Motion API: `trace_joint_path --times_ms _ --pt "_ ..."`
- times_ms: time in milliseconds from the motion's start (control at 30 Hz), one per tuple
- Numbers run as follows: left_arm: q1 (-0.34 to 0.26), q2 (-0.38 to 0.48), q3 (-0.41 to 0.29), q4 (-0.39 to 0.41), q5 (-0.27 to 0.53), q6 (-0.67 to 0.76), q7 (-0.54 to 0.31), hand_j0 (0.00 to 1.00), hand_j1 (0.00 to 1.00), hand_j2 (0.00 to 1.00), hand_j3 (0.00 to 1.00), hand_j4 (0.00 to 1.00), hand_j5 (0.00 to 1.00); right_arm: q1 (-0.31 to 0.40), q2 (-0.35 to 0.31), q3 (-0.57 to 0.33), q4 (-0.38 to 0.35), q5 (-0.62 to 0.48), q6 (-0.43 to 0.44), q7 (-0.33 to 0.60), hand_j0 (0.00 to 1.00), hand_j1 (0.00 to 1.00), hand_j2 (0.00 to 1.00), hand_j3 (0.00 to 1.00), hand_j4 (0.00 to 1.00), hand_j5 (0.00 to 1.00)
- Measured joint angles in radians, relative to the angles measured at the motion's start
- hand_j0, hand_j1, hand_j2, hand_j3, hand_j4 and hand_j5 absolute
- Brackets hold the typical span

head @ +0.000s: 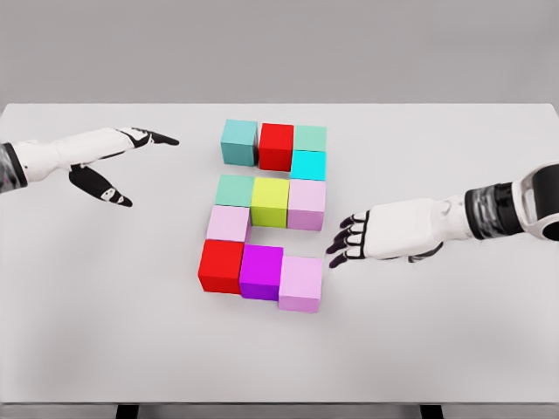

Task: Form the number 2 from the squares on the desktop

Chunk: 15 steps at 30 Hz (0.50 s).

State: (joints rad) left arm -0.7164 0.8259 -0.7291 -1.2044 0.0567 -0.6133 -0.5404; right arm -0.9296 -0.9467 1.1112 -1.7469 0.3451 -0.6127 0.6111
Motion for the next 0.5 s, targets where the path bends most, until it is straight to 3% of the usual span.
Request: trace_joint_path --times_ms 300,500 --pt "0.0 0.001 0.001 0.001 -0.001 0.0 0.0 1.0 1.0 1.0 1.0 1.0 1.0 -0.028 -0.006 -0.096 0.194 -0.126 0.0 0.0 1.0 1.0 1.0 1.0 1.0 1.0" --pt "0.0 0.002 0.001 0.002 -0.001 0.0 0.0 1.0 1.0 1.0 1.0 1.0 1.0 -0.029 -0.007 -0.114 0.242 -0.158 -0.001 0.0 1.0 1.0 1.0 1.0 1.0 1.0"
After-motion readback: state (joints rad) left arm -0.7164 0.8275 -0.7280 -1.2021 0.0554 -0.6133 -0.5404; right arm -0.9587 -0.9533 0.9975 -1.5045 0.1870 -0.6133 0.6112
